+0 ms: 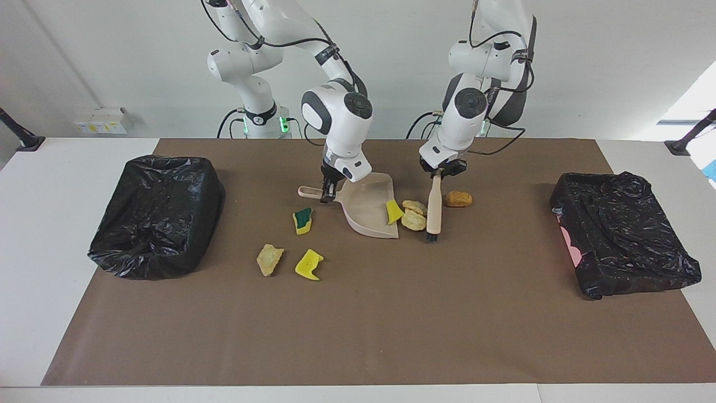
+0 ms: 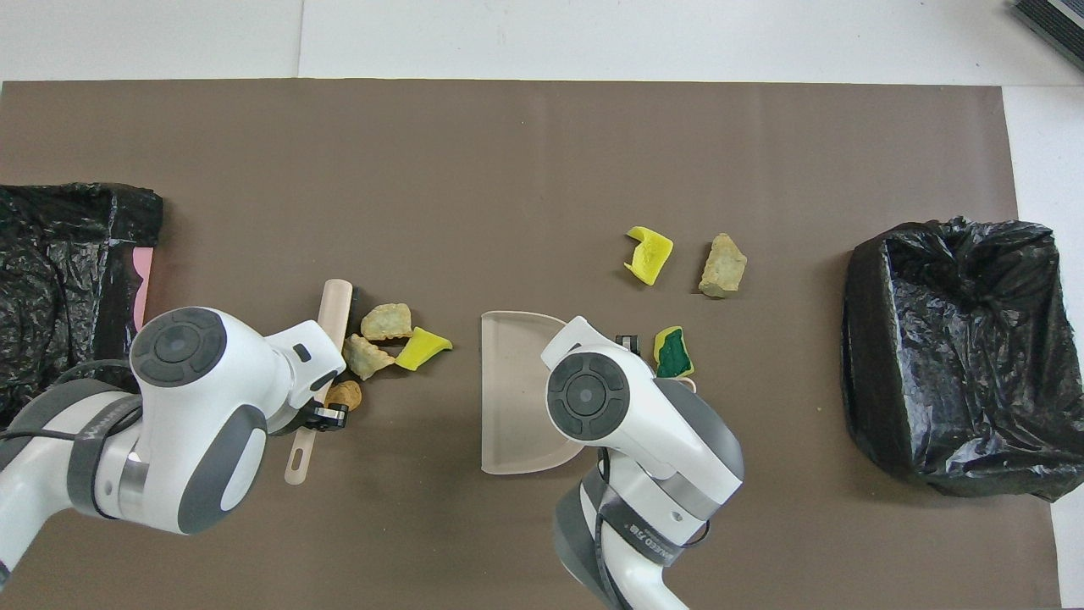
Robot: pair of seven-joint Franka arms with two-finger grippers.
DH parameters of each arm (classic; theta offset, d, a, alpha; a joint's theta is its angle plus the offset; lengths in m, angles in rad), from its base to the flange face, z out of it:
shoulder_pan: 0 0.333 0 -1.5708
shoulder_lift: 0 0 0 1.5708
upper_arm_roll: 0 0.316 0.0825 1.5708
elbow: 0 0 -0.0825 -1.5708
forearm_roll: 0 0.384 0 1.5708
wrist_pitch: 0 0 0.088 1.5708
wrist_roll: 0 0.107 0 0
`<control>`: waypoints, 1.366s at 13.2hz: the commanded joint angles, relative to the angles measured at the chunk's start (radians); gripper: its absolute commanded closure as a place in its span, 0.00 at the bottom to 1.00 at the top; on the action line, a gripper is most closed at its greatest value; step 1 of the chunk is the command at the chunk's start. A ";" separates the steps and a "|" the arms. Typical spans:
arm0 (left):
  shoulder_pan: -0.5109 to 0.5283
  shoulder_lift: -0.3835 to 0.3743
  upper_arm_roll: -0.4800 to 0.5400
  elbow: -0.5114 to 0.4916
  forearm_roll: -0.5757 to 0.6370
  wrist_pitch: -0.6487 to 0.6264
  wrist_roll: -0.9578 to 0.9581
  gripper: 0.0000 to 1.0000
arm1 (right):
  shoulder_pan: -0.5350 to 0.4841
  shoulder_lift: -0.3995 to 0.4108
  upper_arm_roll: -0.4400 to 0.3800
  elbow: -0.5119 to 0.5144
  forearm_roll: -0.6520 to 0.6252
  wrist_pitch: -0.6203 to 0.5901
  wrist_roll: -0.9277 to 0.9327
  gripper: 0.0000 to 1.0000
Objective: Sweep and dump trash in bin
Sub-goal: 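Sweep the debris with the left gripper's brush into the dustpan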
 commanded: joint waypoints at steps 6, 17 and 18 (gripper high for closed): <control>-0.142 -0.045 0.015 -0.003 -0.165 0.007 -0.054 1.00 | 0.000 0.026 0.003 0.007 0.033 0.023 -0.021 1.00; 0.241 -0.190 0.033 0.071 -0.018 -0.386 -0.204 1.00 | 0.000 0.026 0.003 0.007 0.033 0.018 -0.021 1.00; 0.284 -0.209 0.033 0.045 -0.006 -0.383 -0.198 1.00 | 0.000 0.026 0.003 0.007 0.033 0.018 -0.021 1.00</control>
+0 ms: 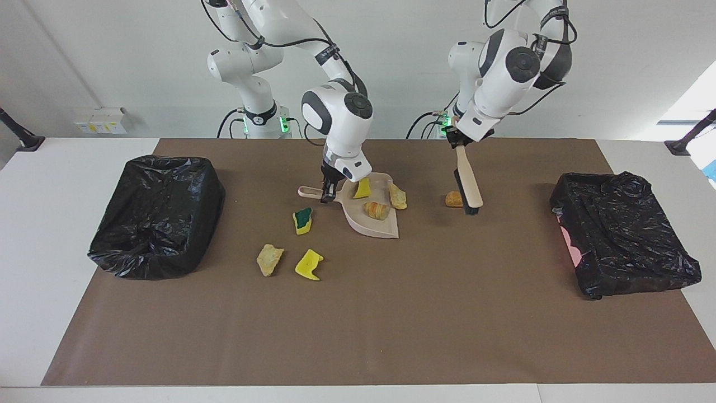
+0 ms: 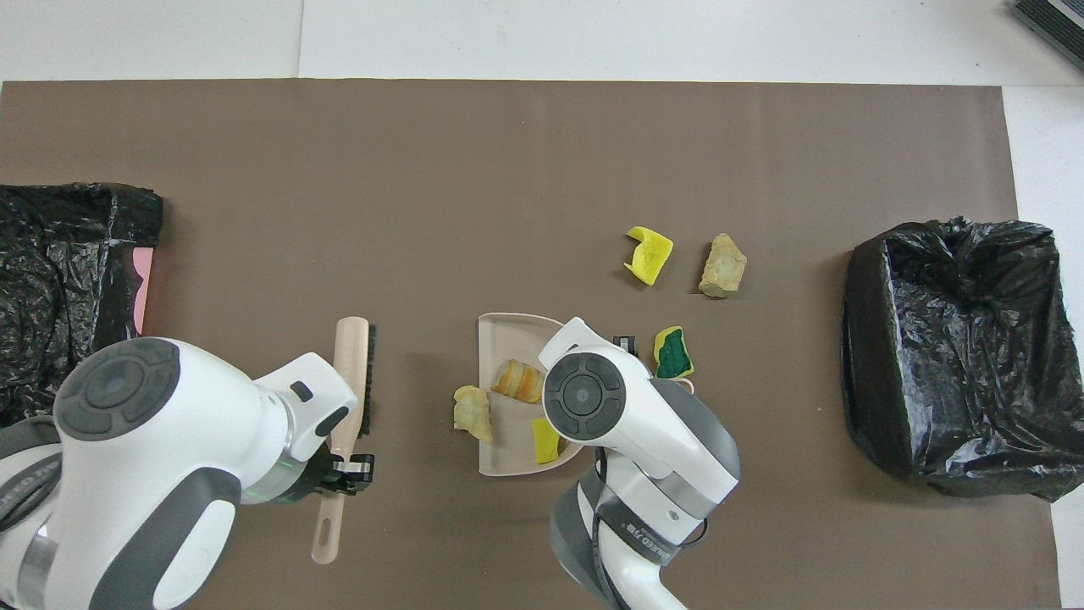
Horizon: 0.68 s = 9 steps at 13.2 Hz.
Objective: Sweep and dump trash in bin
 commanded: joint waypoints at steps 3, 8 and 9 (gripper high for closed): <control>0.166 -0.082 -0.013 -0.122 0.026 -0.001 -0.013 1.00 | 0.000 0.025 0.003 0.006 0.033 0.018 -0.021 1.00; 0.027 -0.110 -0.021 -0.323 0.026 0.171 -0.036 1.00 | 0.000 0.025 0.003 0.005 0.033 0.020 -0.021 1.00; -0.002 -0.110 -0.022 -0.343 0.026 0.203 -0.041 1.00 | 0.000 0.025 0.003 0.006 0.033 0.021 -0.021 1.00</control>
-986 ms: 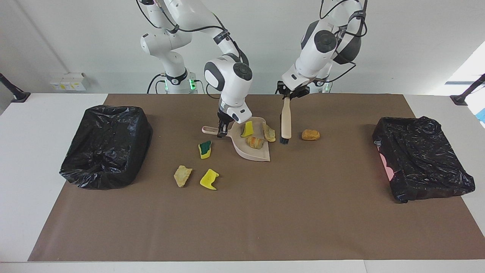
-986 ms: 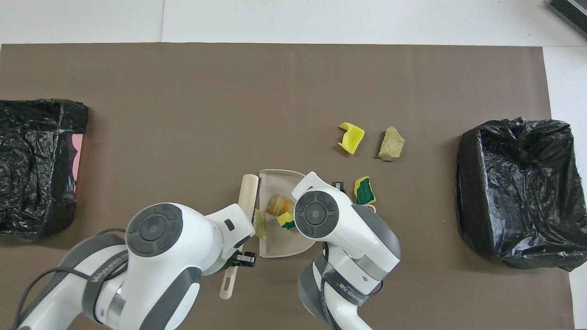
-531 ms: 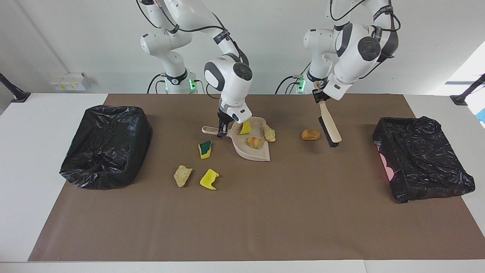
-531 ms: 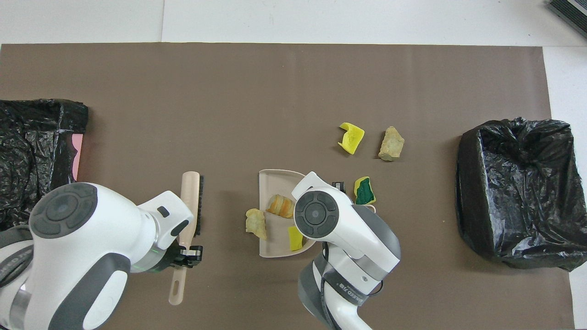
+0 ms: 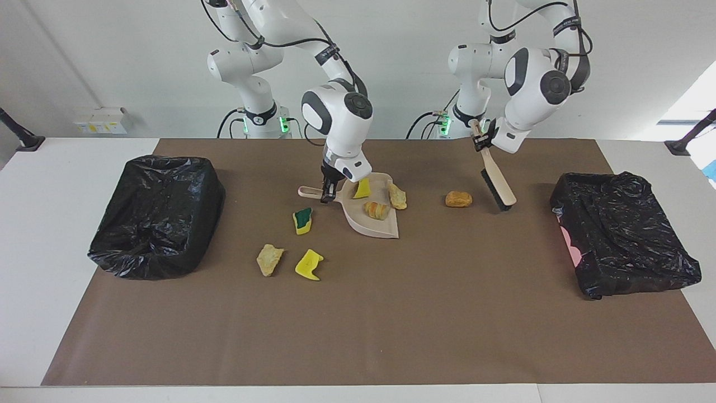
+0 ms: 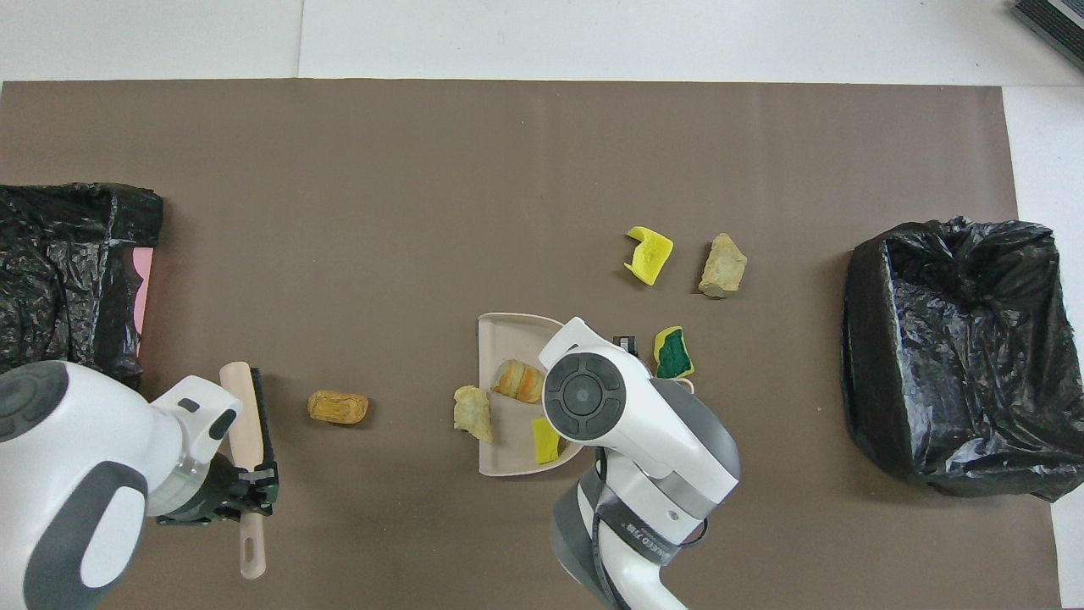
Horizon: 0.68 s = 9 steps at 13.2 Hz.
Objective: Sweep and dump trash in bin
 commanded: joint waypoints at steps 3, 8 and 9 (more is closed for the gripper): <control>-0.194 -0.027 0.001 -0.082 -0.007 0.132 -0.043 1.00 | 0.000 0.025 0.003 0.005 0.033 0.021 -0.021 1.00; -0.392 0.005 0.001 -0.076 -0.142 0.262 -0.112 1.00 | 0.000 0.025 0.003 0.005 0.035 0.023 -0.021 1.00; -0.422 0.009 0.001 -0.073 -0.166 0.296 -0.129 1.00 | 0.000 0.025 0.003 0.002 0.035 0.023 -0.021 1.00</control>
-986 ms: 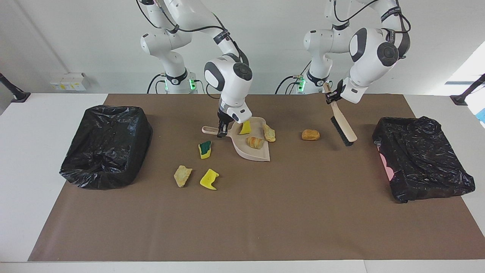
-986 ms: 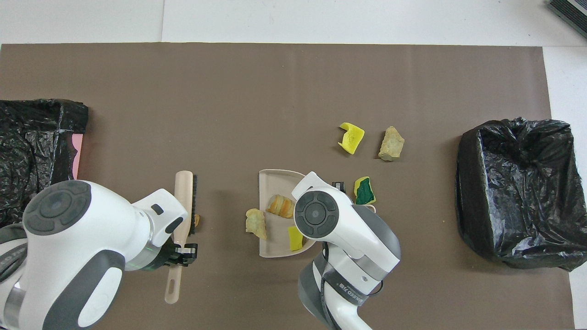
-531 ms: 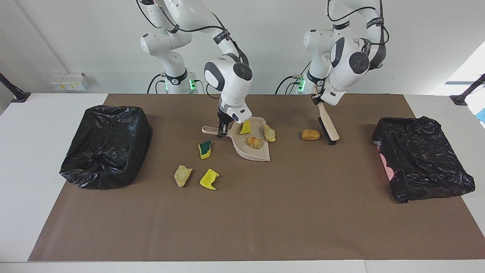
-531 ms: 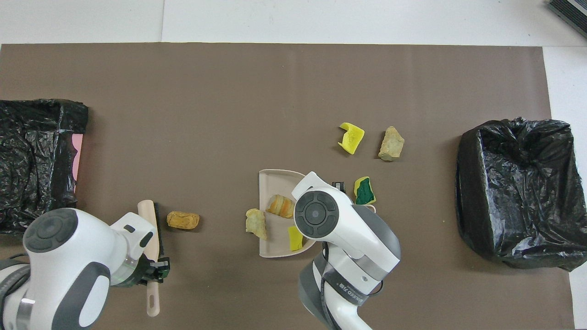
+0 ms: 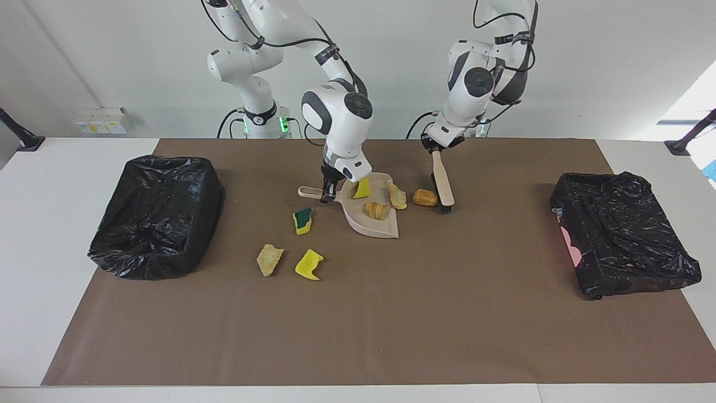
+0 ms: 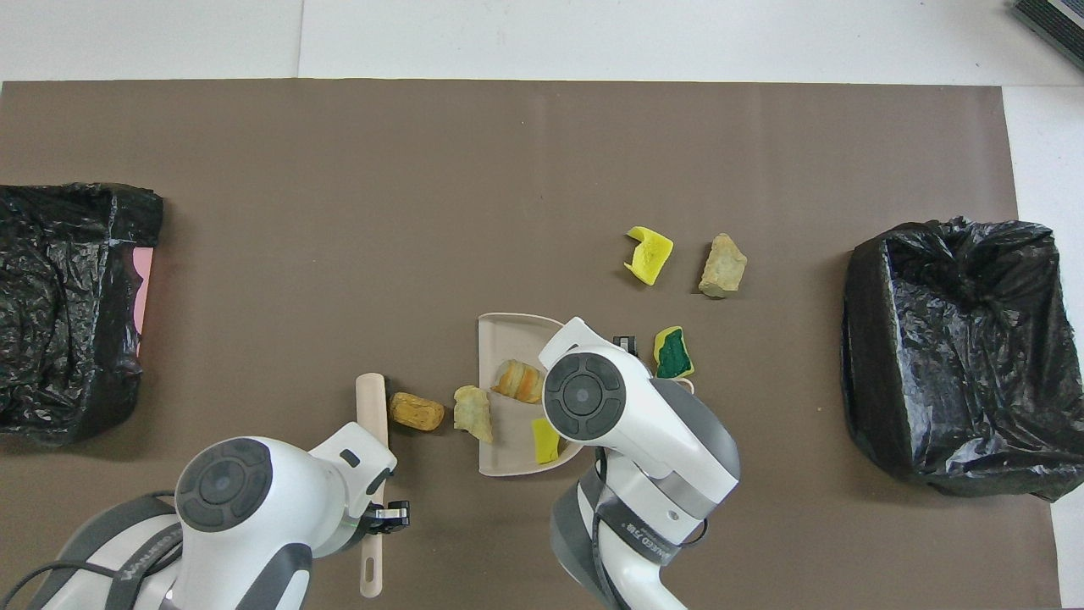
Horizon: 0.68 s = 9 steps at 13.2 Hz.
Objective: Sweep and dump trash in bin
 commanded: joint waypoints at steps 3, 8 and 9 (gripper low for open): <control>-0.156 0.089 0.013 0.035 -0.094 0.150 -0.095 1.00 | -0.003 0.025 0.003 0.000 0.035 0.021 -0.021 1.00; -0.219 0.182 0.012 0.122 -0.125 0.219 -0.122 1.00 | -0.009 0.025 0.003 0.000 0.035 0.004 -0.024 1.00; -0.220 0.182 0.012 0.122 -0.125 0.222 -0.113 1.00 | -0.009 0.024 0.003 0.000 0.035 0.004 -0.024 1.00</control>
